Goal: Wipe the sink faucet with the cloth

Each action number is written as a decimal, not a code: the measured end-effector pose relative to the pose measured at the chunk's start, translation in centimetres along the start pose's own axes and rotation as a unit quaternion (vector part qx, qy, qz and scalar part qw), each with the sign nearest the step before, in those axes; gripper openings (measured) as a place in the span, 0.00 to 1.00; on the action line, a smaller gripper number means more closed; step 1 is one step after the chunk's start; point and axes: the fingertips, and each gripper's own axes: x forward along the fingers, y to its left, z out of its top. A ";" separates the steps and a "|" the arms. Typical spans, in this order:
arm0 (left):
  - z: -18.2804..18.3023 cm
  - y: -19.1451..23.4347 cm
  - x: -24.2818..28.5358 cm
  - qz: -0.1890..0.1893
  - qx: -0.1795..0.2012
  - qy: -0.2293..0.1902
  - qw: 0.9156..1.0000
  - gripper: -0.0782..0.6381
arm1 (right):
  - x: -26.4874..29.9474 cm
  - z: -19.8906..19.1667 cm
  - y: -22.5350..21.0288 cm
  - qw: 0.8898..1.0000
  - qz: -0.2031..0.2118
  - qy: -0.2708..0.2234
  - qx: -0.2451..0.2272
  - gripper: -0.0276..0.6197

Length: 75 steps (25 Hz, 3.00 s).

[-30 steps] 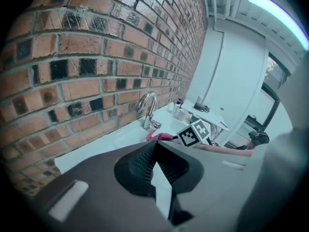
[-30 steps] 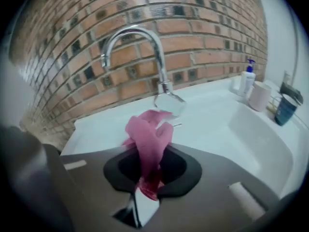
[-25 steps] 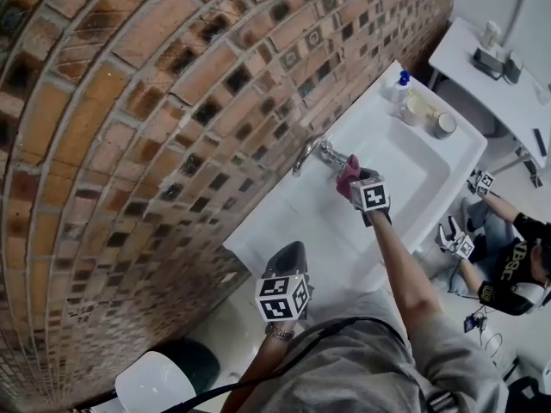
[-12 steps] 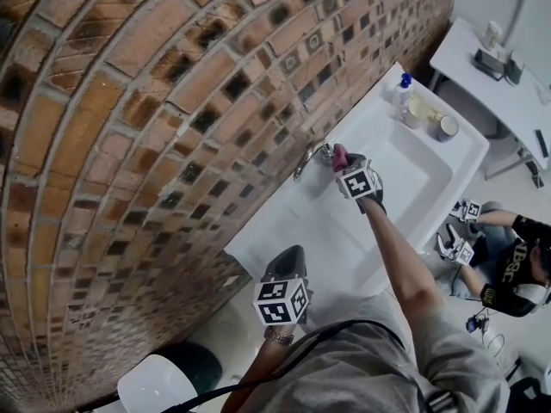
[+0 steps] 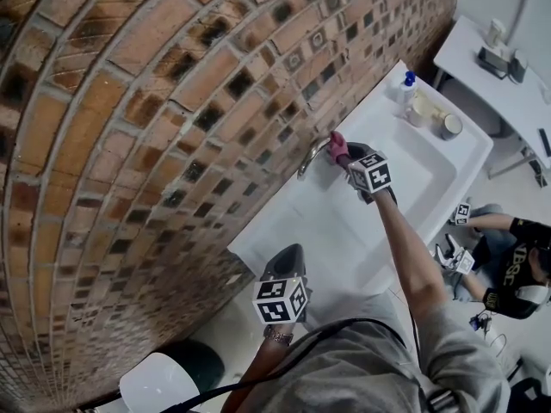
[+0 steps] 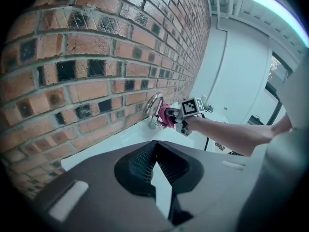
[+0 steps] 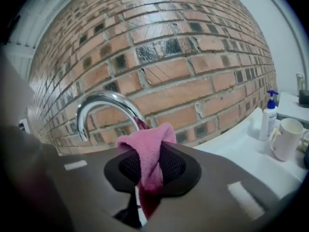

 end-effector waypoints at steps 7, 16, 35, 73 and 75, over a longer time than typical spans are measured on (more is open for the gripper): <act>0.2 -0.1 -0.1 -0.002 -0.003 -0.007 1.000 0.13 | -3.4 5.4 4.5 0.993 0.038 -0.093 -0.061 0.13; 0.4 -1.8 0.1 -0.010 0.003 -0.013 1.000 0.13 | -4.0 4.4 14.8 0.976 0.065 -0.060 -0.199 0.13; -12.1 -5.1 -13.6 -0.020 -0.058 -0.068 0.996 0.13 | -27.7 -9.9 31.4 0.996 -0.006 0.005 0.087 0.13; -14.9 -15.1 -15.9 0.014 0.004 -0.080 0.997 0.13 | -40.6 -11.9 33.8 0.997 -0.006 -0.013 0.074 0.13; -14.7 -15.4 -15.8 0.012 0.004 -0.085 0.996 0.13 | -40.7 -11.8 33.5 0.997 -0.007 -0.014 0.070 0.14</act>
